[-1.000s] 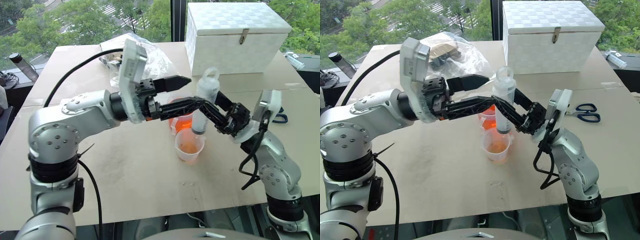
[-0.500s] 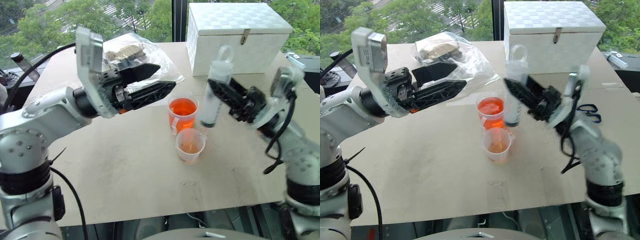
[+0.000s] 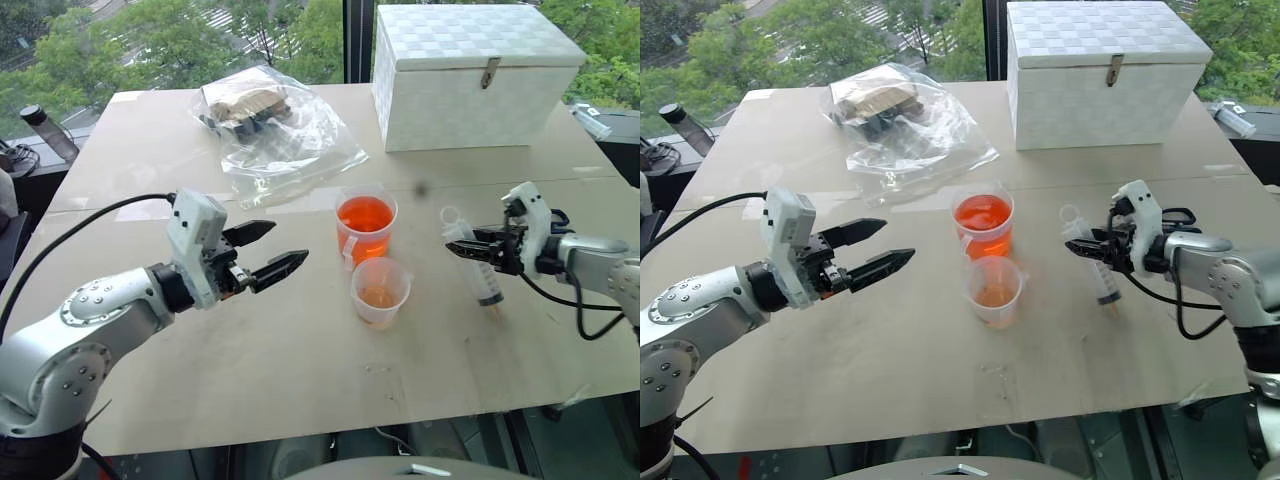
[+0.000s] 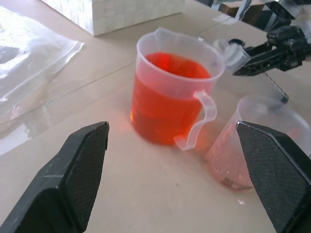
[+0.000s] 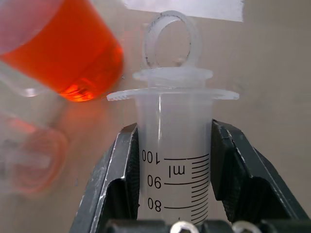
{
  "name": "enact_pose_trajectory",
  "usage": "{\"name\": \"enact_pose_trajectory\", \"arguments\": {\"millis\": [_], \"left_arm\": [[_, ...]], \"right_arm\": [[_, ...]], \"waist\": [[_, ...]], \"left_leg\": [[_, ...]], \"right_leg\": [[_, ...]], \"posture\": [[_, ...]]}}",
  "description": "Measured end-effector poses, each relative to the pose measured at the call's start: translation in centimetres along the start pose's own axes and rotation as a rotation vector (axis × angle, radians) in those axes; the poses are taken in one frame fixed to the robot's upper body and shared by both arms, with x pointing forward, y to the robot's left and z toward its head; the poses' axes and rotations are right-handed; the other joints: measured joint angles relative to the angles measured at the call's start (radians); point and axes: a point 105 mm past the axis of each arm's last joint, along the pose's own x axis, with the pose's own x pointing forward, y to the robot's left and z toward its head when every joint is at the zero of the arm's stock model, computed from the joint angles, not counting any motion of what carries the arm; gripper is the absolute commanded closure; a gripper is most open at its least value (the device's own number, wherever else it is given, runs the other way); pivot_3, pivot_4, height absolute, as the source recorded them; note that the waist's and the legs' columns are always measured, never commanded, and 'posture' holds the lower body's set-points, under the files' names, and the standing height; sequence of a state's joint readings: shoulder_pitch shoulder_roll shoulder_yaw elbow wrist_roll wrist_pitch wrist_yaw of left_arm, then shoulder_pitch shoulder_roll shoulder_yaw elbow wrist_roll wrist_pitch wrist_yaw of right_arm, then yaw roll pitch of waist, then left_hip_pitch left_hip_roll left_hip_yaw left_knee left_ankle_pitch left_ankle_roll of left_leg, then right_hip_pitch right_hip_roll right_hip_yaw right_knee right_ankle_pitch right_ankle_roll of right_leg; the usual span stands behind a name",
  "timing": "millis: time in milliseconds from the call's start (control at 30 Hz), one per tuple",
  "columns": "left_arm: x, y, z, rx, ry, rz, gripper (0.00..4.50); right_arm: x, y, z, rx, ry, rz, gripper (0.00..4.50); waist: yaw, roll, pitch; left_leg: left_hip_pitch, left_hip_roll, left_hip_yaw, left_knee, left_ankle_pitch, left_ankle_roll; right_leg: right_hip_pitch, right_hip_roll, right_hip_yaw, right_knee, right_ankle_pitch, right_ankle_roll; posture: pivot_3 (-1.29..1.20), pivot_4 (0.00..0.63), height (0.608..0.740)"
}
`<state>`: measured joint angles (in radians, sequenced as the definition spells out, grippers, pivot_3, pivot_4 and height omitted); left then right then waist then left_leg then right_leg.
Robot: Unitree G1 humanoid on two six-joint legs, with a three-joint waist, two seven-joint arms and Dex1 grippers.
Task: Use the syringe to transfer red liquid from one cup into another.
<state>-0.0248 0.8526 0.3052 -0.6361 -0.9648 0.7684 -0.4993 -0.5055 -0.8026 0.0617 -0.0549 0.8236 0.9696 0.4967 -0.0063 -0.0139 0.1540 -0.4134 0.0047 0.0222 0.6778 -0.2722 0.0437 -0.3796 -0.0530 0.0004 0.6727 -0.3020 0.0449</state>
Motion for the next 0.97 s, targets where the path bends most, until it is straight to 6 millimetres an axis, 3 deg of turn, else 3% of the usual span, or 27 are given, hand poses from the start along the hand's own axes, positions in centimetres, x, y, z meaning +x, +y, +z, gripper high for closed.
{"name": "enact_pose_trajectory", "arguments": {"millis": [100,133,233,400,567,733,833,967], "left_arm": [[0.2,0.5,-0.8,0.026,0.007,0.045,0.18],[0.3,0.7,-0.9,0.030,0.003,0.064,0.18],[0.2,1.1,-1.6,0.042,0.012,0.103,0.18],[-1.1,2.2,-4.0,0.022,0.044,0.251,0.18],[-2.0,1.1,-7.4,-0.047,0.059,0.300,0.18],[-3.0,-1.8,-10.6,-0.078,0.118,0.220,0.18],[-3.7,-2.9,-11.6,-0.102,0.134,0.196,0.18],[-3.8,-3.0,-11.4,-0.102,0.106,0.192,0.18]], "right_arm": [[0.8,-1.3,-0.2,-0.021,-0.024,-0.043,0.17],[1.0,-1.2,0.0,-0.028,-0.051,-0.026,0.03],[0.8,-0.4,0.8,-0.052,-0.119,0.057,0.03],[-3.3,-0.4,0.5,-0.133,-0.301,0.139,0.03],[-6.8,-2.0,-4.6,-0.181,-0.310,0.082,0.03],[-8.7,-3.5,-8.2,-0.200,-0.285,0.070,0.03],[-9.7,-4.1,-9.3,-0.138,-0.267,0.106,0.03],[-10.5,-5.0,-10.1,-0.148,-0.245,0.115,0.03]], "waist": [[0.007,0.000,0.000],[0.007,0.000,0.000],[0.005,0.000,0.000],[0.019,0.000,0.000],[0.020,0.000,-0.001],[0.005,0.003,-0.002],[0.000,0.004,-0.002],[-0.001,0.005,-0.003]], "left_leg": [[-0.001,0.000,-0.001,0.000,0.000,0.000],[-0.001,0.000,-0.001,0.000,0.000,0.000],[-0.001,0.000,-0.001,-0.001,0.000,0.000],[-0.001,0.000,-0.002,-0.002,-0.001,0.001],[0.000,0.000,-0.001,-0.003,-0.001,0.002],[0.007,0.000,0.000,-0.005,-0.003,0.005],[0.018,0.001,0.000,-0.009,-0.004,0.006],[0.020,0.001,0.000,-0.009,-0.004,0.007]], "right_leg": [[0.000,0.000,-0.001,-0.001,0.000,0.000],[0.000,0.000,-0.001,-0.001,0.000,0.000],[0.000,0.000,-0.001,-0.002,0.000,0.000],[0.001,-0.001,-0.002,-0.005,0.000,0.000],[0.003,-0.002,-0.002,-0.006,0.000,0.000],[0.007,-0.002,0.000,-0.005,0.000,-0.001],[0.017,-0.002,0.000,-0.009,0.000,-0.001],[0.019,-0.003,-0.001,-0.009,0.000,-0.002]], "posture": [[0.00,0.150,0.740],[0.00,0.150,0.740],[0.00,0.150,0.740],[0.00,0.150,0.740],[0.00,0.150,0.740],[0.00,0.150,0.740],[0.00,0.150,0.740],[0.00,0.150,0.740]]}}
